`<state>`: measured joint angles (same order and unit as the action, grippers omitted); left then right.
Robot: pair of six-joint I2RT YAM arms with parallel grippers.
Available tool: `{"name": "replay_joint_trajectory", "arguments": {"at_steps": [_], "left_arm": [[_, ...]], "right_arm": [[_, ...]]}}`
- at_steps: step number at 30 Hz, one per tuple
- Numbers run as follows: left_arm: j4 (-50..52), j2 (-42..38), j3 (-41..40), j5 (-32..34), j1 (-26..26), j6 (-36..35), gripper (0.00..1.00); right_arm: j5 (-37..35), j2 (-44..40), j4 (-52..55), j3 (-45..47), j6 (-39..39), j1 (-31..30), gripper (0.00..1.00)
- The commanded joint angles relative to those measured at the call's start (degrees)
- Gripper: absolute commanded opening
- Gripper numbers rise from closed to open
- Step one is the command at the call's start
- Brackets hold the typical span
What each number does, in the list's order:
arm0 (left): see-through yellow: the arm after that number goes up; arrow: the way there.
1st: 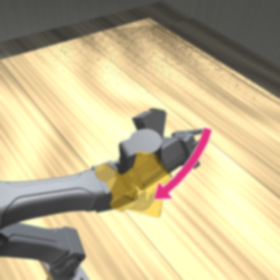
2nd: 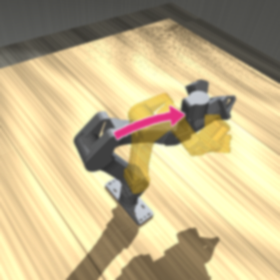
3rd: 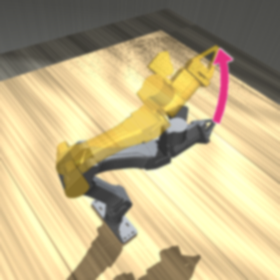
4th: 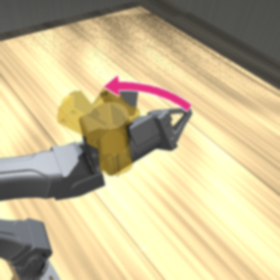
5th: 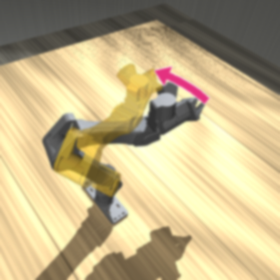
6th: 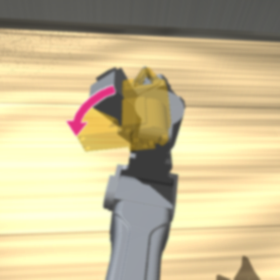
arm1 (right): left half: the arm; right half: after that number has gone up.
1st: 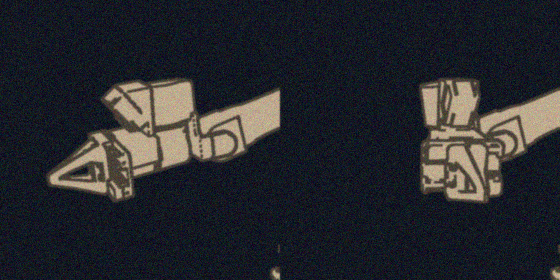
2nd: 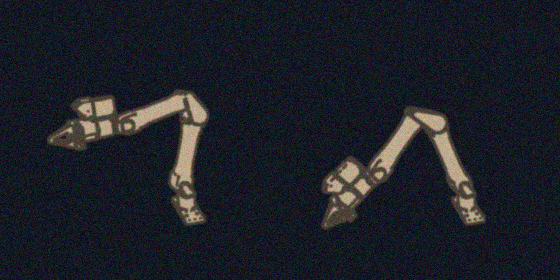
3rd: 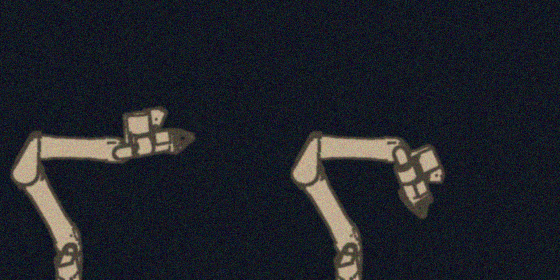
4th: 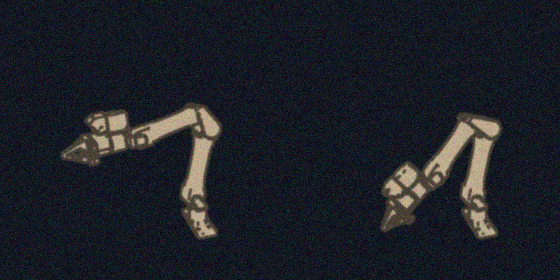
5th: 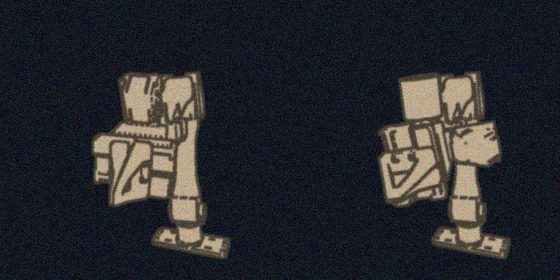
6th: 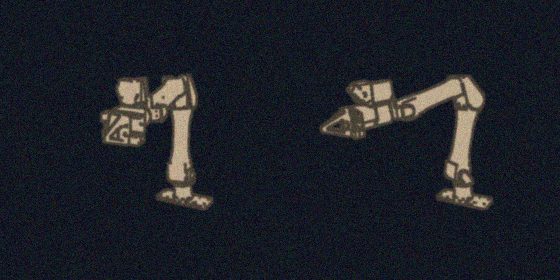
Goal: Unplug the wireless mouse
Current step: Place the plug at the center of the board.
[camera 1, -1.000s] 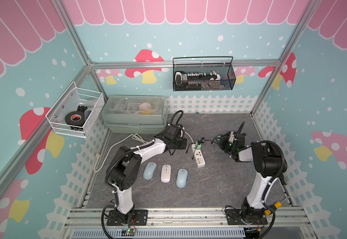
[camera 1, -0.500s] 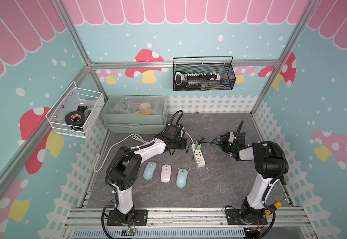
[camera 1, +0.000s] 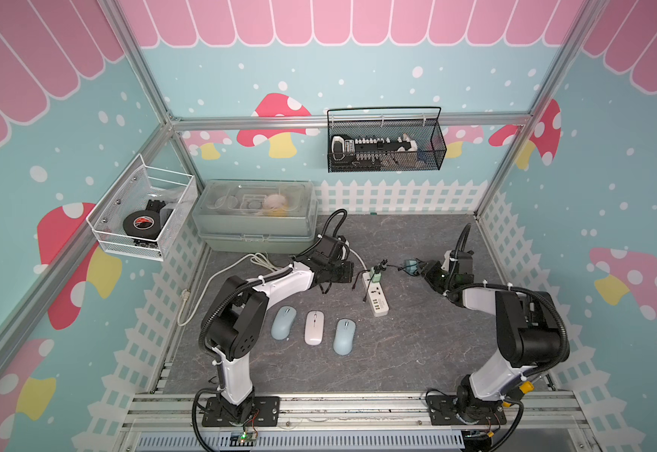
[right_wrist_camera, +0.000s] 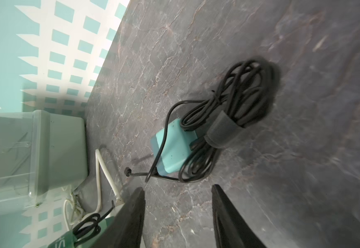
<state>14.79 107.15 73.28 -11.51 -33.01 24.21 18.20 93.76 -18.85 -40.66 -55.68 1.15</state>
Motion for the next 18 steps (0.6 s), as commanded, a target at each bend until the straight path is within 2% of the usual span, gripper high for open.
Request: {"name": "replay_joint_trajectory", "arguments": {"at_steps": [1, 10, 18], "left_arm": [[-0.1, 0.9, -0.3, 0.3, 0.5, 0.2, 0.00], [-0.1, 1.9, 0.5, -0.6, 0.4, 0.7, 0.00], [-0.2, 2.6, 0.5, -0.4, 0.6, 1.0, 0.00]], "right_arm": [[-2.3, -3.2, 4.0, 0.7, 3.5, 0.2, 0.49], [3.2, 1.3, 3.3, -4.6, 3.3, -0.1, 0.48], [6.9, 7.3, -3.3, -7.1, 0.1, -1.1, 0.48]]}}
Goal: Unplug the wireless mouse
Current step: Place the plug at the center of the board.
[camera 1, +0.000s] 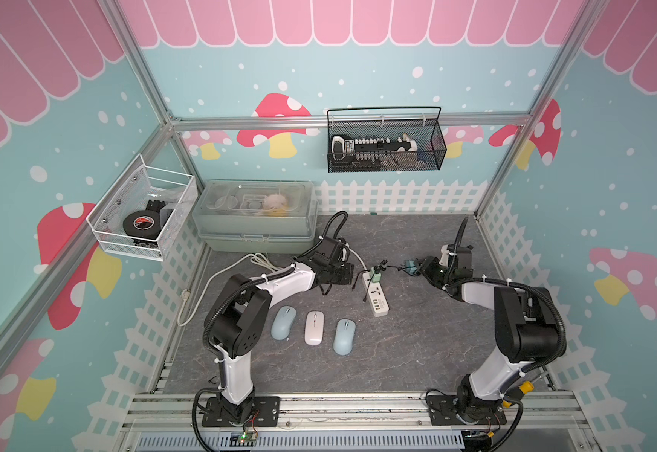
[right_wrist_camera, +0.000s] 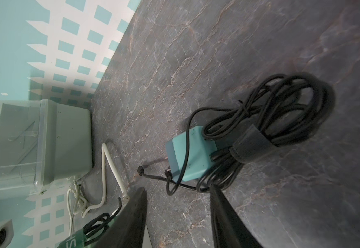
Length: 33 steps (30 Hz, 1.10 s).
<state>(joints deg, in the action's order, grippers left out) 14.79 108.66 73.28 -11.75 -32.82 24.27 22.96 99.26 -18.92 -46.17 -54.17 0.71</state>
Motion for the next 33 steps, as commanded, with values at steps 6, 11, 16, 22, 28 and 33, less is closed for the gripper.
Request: {"name": "replay_joint_trajectory", "arguments": {"at_steps": [6, 11, 16, 22, 28, 33], "left_arm": [[-0.9, 1.0, -0.1, -0.1, 0.7, 1.0, 0.00], [-0.9, 2.1, 0.1, -0.6, 0.8, 1.2, 0.00], [-0.9, 2.6, 0.2, -0.7, 1.1, 1.2, 0.00], [-0.9, 2.9, 0.1, -1.2, 1.2, 1.3, 0.00], [-0.9, 2.8, -0.7, -0.8, 1.5, 1.1, 0.00], [-0.9, 3.2, -0.5, -1.2, 1.6, 1.1, 0.00]], "right_arm": [[2.6, 4.1, -5.7, -2.9, -2.0, -2.2, 0.47], [3.1, 5.2, -5.7, -4.9, -2.7, -3.3, 0.47], [2.7, 4.3, -4.4, -6.8, -1.9, -3.7, 0.47], [3.7, 10.0, -6.3, -11.6, -3.1, -3.8, 0.47], [5.3, 14.7, -7.4, -17.5, -4.5, -3.8, 0.47], [6.2, 16.6, -5.9, -19.8, -3.2, -4.1, 0.47]]}}
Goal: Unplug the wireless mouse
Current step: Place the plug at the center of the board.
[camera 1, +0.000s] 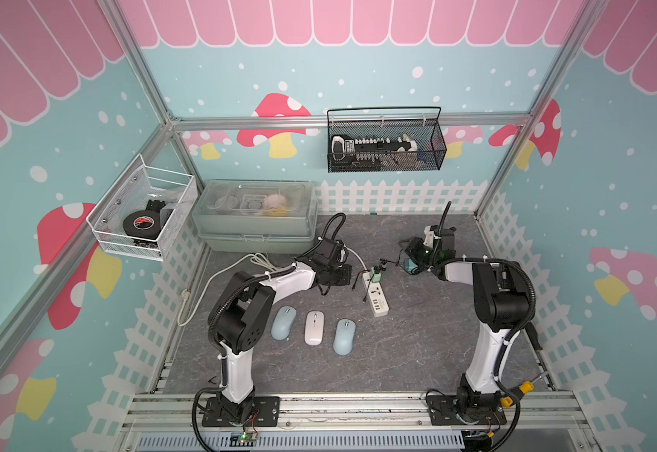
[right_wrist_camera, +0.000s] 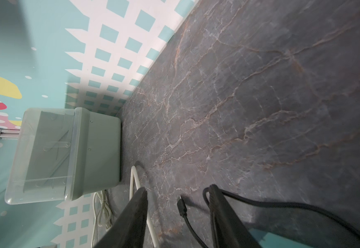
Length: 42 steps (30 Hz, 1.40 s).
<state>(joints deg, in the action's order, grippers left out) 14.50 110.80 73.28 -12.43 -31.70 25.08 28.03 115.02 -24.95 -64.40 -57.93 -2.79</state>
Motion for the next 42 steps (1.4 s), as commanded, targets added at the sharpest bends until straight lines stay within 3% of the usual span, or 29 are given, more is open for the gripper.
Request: {"name": "replay_joint_trajectory", "arguments": {"at_steps": [1, 10, 19, 25, 33, 42], "left_arm": [[-0.7, 1.1, -0.5, -0.6, 0.6, 0.4, 0.00], [-0.6, 0.7, -1.0, -0.3, 0.6, 0.4, 0.00], [-1.0, 1.2, -1.0, -1.5, 0.8, 0.9, 0.00], [-1.4, -0.2, -1.8, -1.6, 0.8, 0.9, 0.00], [-2.9, -1.5, -2.7, -2.8, 0.4, 0.9, 0.00], [-3.7, -1.4, -1.3, -3.2, -0.3, 1.0, 0.00]], "right_arm": [[1.1, 1.3, 1.0, -2.1, 1.0, -0.5, 0.48], [1.4, 8.0, 5.7, -8.5, 2.6, -0.5, 0.48], [1.6, 2.0, 3.8, -7.1, 9.3, -0.6, 0.49], [3.3, -1.1, -1.6, -6.0, 8.7, -0.6, 0.50], [2.4, -12.4, -1.1, 1.2, 9.5, -1.4, 0.50], [-9.9, -32.1, 17.9, 10.5, 22.2, -8.2, 0.50]]}}
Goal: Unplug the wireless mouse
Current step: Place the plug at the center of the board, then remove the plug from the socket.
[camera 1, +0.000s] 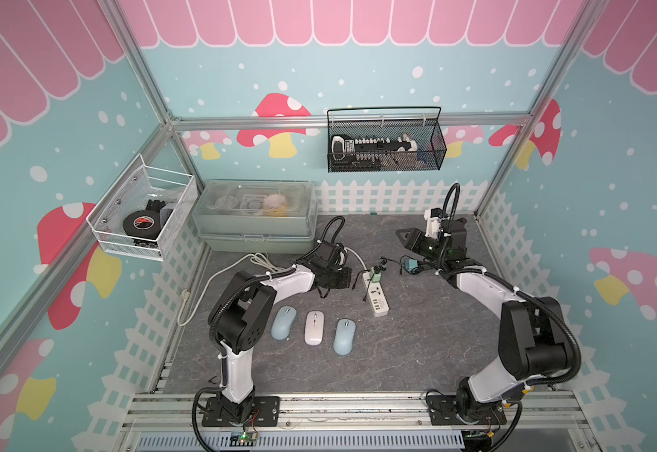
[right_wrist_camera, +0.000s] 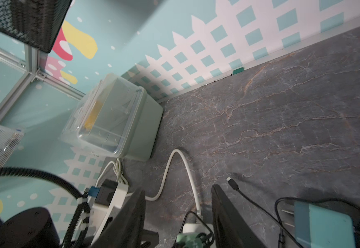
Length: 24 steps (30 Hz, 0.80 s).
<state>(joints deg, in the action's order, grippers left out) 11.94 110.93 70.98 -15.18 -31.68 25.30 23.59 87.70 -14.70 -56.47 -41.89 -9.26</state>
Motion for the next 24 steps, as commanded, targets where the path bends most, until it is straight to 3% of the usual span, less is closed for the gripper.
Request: {"name": "replay_joint_trajectory", "arguments": {"at_steps": [1, 10, 24], "left_arm": [[-1.1, -1.4, 1.2, -0.6, -0.4, 0.9, 0.00], [-1.4, 0.7, 4.7, -1.9, -0.7, 1.7, 0.00], [-1.0, 5.7, 9.6, -3.1, -2.1, 2.6, 0.00]], "right_arm": [[-7.0, -6.7, 9.1, 3.7, 6.8, -2.3, 0.51], [-18.3, -25.3, 16.4, 16.0, 10.9, -5.5, 0.54], [-21.9, -31.4, 14.7, 27.5, 10.0, -7.3, 0.55]]}}
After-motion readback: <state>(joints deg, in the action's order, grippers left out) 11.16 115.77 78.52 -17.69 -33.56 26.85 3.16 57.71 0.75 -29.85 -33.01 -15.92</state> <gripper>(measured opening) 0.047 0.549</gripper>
